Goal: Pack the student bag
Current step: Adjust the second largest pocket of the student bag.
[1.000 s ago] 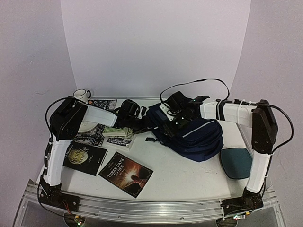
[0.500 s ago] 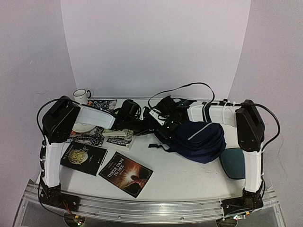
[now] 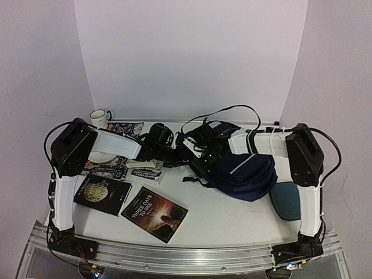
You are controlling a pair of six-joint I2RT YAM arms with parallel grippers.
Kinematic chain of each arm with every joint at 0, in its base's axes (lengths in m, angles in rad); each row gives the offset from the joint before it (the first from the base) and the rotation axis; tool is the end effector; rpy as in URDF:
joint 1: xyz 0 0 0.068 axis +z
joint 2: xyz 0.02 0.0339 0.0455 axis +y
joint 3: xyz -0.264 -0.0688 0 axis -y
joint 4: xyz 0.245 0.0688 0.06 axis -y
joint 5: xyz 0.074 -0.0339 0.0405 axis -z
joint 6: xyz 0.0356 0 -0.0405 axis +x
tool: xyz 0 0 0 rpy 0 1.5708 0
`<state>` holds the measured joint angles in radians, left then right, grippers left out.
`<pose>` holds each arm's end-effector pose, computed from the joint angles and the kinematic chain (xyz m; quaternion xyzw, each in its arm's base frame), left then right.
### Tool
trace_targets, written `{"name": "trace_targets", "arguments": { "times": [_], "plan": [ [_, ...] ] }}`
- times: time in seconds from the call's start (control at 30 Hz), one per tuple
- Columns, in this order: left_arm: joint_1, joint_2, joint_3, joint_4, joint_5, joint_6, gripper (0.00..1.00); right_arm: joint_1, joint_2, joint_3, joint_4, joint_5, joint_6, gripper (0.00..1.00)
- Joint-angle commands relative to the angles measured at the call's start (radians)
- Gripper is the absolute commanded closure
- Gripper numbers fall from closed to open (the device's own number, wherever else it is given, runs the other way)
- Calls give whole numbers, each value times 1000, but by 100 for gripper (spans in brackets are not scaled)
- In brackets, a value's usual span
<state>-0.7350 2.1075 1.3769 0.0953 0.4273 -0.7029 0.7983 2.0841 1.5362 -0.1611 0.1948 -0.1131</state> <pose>0.3337 -0.3215 0.1584 0.1096 0.8706 -0.4326 0.2069 0.3348 0.3337 0.1962 -0.3615 0.8299 0.0564 0.4212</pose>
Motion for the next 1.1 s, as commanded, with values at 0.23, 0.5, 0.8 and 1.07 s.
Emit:
{"name": "trace_targets", "arguments": {
  "times": [0.23, 0.5, 0.8, 1.07],
  "plan": [
    [-4, -76, 18, 69, 9, 33, 100, 16, -120, -113, -69, -34, -11, 81],
    [-4, -88, 9, 66, 3, 43, 100, 16, -130, -128, -71, -29, -15, 99],
    [22, -71, 16, 57, -15, 72, 100, 20, -228, -161, -65, -156, -29, 100],
    [76, -9, 99, -20, -17, 140, 100, 20, -311, -218, -59, -306, -58, 100]
  ]
}}
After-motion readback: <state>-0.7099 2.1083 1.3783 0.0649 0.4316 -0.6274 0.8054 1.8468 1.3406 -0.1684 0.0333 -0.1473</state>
